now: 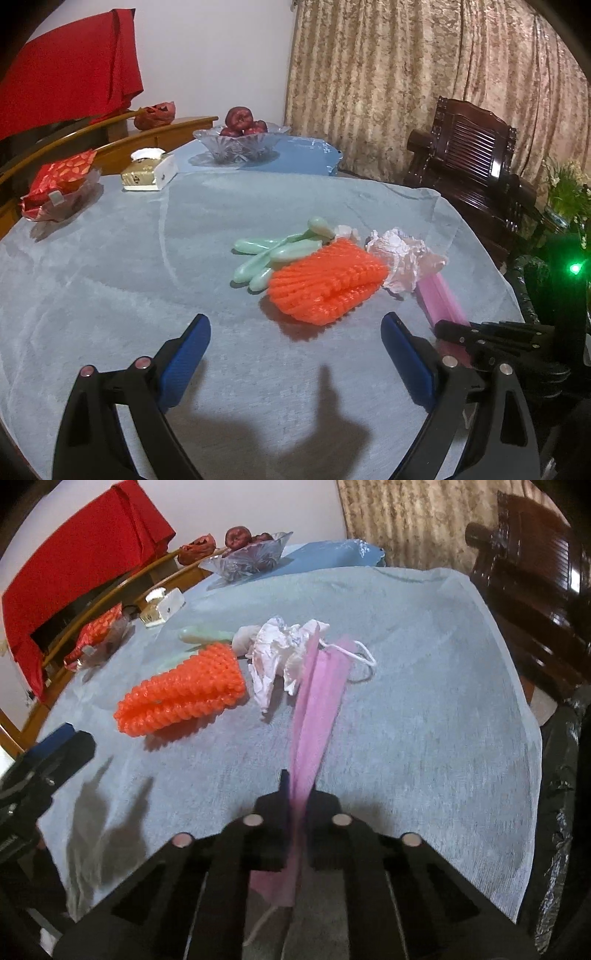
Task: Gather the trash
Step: 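Grasp the pink face mask with the right gripper and lift it, then grasp the white crumpled tissue with the left gripper while the right gripper holds the mask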
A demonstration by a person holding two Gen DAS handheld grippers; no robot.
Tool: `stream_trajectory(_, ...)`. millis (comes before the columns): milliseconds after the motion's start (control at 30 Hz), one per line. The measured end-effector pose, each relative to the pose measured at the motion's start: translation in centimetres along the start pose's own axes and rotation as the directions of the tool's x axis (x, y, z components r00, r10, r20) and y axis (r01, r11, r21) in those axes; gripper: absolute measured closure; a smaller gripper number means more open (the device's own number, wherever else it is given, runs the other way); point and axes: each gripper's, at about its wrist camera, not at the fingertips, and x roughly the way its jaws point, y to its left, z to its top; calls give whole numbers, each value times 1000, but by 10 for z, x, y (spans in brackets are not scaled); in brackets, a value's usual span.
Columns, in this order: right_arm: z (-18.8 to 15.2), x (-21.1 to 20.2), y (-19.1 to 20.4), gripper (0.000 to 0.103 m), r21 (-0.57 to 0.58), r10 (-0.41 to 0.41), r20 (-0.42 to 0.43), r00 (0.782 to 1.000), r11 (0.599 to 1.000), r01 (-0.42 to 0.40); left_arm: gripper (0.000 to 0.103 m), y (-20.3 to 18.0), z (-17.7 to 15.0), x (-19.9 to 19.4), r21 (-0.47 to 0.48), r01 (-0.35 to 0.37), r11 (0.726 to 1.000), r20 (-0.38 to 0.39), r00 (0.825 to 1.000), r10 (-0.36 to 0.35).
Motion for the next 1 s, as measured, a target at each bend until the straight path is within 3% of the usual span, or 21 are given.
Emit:
stream_trajectory(567, 25, -52, -31, 101, 38, -55, 130, 990, 998, 50, 12, -52, 27, 12, 51, 94, 994, 38, 995, -96)
stream_trajectory(1000, 45, -57, -72, 101, 71, -77, 162, 984, 995, 67, 18, -104, 58, 66, 94, 139, 986, 23, 990, -142)
